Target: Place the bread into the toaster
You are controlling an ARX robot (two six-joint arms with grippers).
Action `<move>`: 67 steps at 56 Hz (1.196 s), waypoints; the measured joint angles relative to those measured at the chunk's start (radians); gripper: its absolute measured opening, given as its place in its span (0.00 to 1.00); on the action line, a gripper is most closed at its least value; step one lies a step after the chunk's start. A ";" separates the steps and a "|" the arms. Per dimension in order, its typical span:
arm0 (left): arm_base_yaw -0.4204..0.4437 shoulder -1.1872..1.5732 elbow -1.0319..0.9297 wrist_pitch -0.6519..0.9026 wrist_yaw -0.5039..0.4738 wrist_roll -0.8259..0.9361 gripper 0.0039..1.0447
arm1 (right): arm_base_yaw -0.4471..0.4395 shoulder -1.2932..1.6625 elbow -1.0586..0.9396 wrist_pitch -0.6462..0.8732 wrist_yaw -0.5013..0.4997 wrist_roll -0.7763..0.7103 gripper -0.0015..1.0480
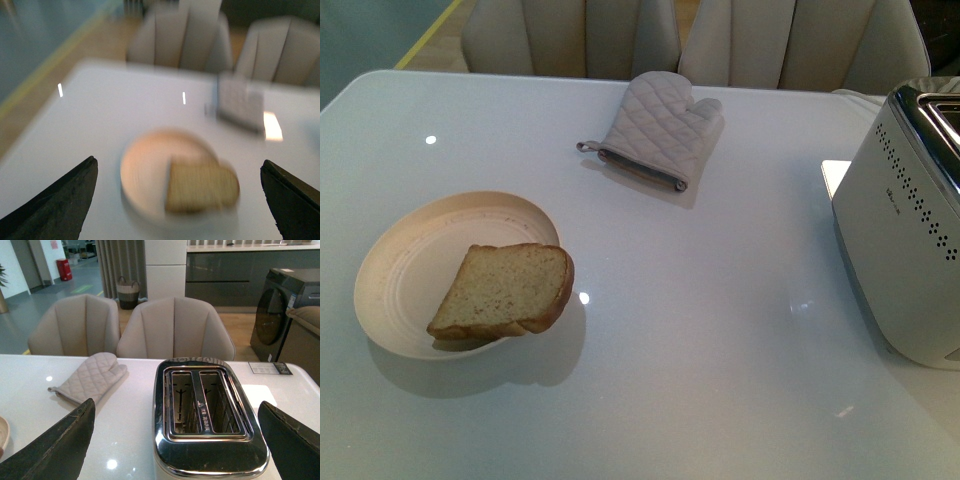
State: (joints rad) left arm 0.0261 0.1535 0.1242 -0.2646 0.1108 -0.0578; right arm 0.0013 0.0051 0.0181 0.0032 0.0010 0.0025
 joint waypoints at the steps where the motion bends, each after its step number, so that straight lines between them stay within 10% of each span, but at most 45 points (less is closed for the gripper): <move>1: 0.002 0.048 0.029 -0.058 0.016 -0.005 0.93 | 0.000 0.000 0.000 0.000 -0.001 0.000 0.91; 9: 0.030 0.315 0.125 -0.214 0.080 -0.023 0.93 | 0.000 0.000 0.000 0.000 -0.001 0.000 0.91; 31: 0.160 1.351 0.363 0.524 0.101 0.029 0.93 | 0.000 0.000 0.000 0.000 -0.001 0.000 0.91; 55: 0.150 1.907 0.628 0.586 0.013 -0.043 0.93 | 0.000 0.000 0.000 0.000 -0.001 0.000 0.91; 67: 0.120 2.023 0.699 0.574 -0.037 -0.064 0.66 | 0.000 0.000 0.000 0.000 -0.001 0.000 0.91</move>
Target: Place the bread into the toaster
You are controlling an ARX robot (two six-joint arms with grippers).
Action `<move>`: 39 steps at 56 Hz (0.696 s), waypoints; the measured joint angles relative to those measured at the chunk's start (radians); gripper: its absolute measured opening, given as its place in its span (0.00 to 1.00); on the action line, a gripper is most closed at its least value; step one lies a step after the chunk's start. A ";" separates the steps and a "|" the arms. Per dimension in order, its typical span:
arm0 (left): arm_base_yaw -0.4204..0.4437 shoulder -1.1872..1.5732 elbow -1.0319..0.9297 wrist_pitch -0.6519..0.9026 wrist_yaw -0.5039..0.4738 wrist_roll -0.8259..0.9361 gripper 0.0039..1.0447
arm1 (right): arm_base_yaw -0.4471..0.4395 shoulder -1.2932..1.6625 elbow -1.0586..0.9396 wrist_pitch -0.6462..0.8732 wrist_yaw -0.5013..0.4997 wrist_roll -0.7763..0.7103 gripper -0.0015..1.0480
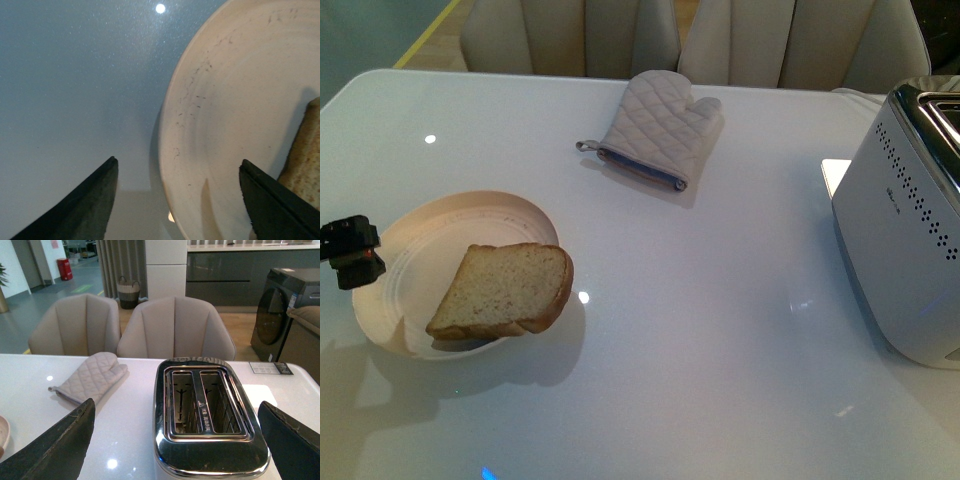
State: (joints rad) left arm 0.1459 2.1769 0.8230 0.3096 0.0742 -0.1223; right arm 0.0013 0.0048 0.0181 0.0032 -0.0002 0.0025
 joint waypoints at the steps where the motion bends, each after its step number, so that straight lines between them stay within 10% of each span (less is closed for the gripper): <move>1: -0.003 0.010 0.006 -0.002 -0.005 -0.002 0.63 | 0.000 0.000 0.000 0.000 0.000 0.000 0.91; 22: -0.045 0.114 0.047 -0.006 -0.057 -0.046 0.09 | 0.000 0.000 0.000 0.000 0.000 0.000 0.91; 39: -0.154 0.107 0.057 -0.044 -0.068 -0.114 0.03 | 0.000 0.000 0.000 0.000 0.000 0.000 0.91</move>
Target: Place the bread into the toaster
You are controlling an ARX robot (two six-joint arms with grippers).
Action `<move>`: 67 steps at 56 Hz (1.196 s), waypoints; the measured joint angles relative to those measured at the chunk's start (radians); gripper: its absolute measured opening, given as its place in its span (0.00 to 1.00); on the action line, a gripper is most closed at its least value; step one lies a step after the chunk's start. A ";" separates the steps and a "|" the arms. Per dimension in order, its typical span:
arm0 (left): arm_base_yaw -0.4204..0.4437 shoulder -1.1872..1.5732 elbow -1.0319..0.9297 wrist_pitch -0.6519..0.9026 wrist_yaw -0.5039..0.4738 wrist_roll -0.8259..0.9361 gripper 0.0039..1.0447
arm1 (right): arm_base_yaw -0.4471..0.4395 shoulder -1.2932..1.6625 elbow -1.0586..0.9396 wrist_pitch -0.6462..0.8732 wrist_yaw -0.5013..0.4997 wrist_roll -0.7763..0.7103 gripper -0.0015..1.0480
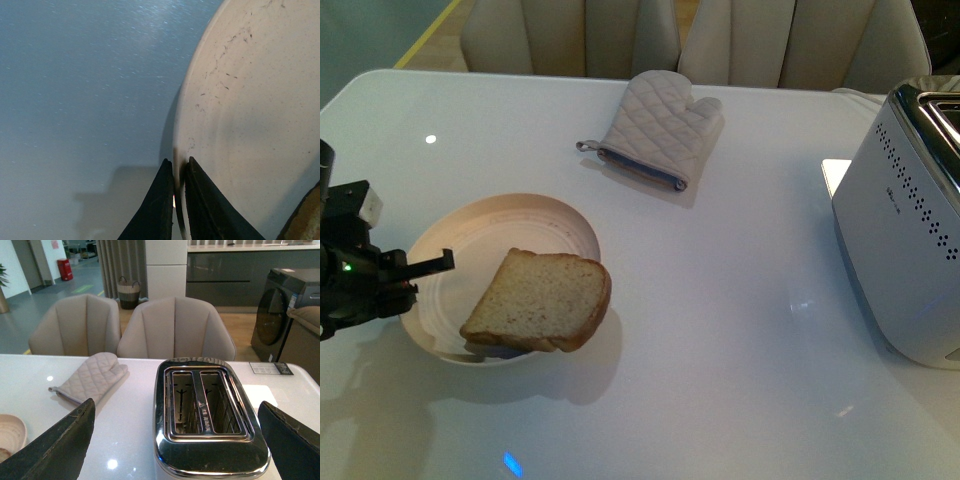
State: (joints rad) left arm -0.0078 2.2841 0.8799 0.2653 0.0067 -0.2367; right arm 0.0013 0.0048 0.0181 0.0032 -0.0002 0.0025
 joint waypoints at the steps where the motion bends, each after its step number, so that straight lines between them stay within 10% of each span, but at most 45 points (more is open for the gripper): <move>1: -0.011 -0.001 0.000 -0.006 -0.002 -0.009 0.03 | 0.000 0.000 0.000 0.000 0.000 0.000 0.91; 54: -0.456 -0.001 0.068 -0.165 -0.019 -0.483 0.04 | 0.000 0.000 0.000 0.000 0.000 0.000 0.91; 67: -0.442 -0.021 0.035 -0.121 -0.004 -0.505 0.36 | 0.000 0.000 0.000 0.000 0.000 0.000 0.91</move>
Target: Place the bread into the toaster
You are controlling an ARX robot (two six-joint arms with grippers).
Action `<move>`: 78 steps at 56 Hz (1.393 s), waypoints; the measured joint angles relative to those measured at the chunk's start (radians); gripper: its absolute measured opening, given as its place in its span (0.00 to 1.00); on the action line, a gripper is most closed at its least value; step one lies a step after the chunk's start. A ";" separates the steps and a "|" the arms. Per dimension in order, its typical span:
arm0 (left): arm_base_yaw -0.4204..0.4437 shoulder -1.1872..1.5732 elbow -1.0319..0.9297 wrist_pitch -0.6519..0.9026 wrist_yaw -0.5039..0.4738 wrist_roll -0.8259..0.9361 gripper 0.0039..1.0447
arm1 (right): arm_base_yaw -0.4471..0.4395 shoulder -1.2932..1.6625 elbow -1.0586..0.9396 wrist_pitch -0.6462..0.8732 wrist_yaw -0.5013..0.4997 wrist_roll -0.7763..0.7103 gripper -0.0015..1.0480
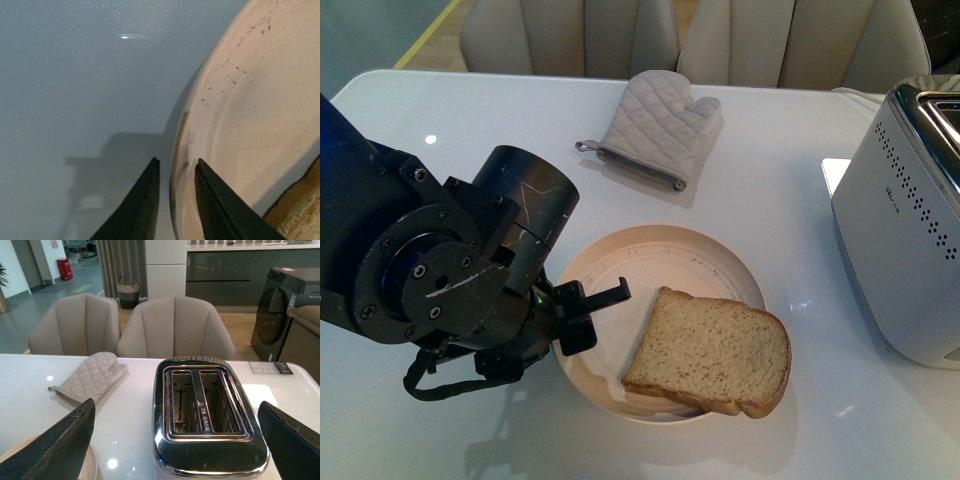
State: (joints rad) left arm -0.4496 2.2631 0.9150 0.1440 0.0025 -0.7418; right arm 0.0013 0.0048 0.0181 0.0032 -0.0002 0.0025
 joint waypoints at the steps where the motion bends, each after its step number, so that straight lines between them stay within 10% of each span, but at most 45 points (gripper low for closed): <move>1: 0.003 -0.006 -0.005 0.005 0.001 -0.001 0.37 | 0.000 0.000 0.000 0.000 0.000 0.000 0.91; 24: 0.312 -0.587 -0.288 0.231 0.036 0.155 0.95 | 0.000 0.000 0.000 0.000 0.000 0.000 0.91; 41: 0.459 -1.004 -0.408 0.243 0.109 0.235 0.93 | 0.000 0.000 0.000 0.000 0.000 0.000 0.91; 52: 0.452 -0.985 -0.628 0.801 0.000 0.606 0.62 | 0.000 0.000 0.000 0.000 0.000 0.000 0.91; 72: 0.452 -1.219 -0.782 0.755 -0.002 0.723 0.03 | 0.000 0.000 0.000 0.000 0.000 0.000 0.91; 78: 0.452 -1.248 -0.826 0.788 -0.003 0.727 0.03 | 0.000 0.000 0.000 0.000 0.000 0.000 0.91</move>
State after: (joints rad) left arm 0.0021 1.0149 0.0891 0.9318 -0.0002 -0.0151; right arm 0.0013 0.0048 0.0181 0.0032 0.0002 0.0025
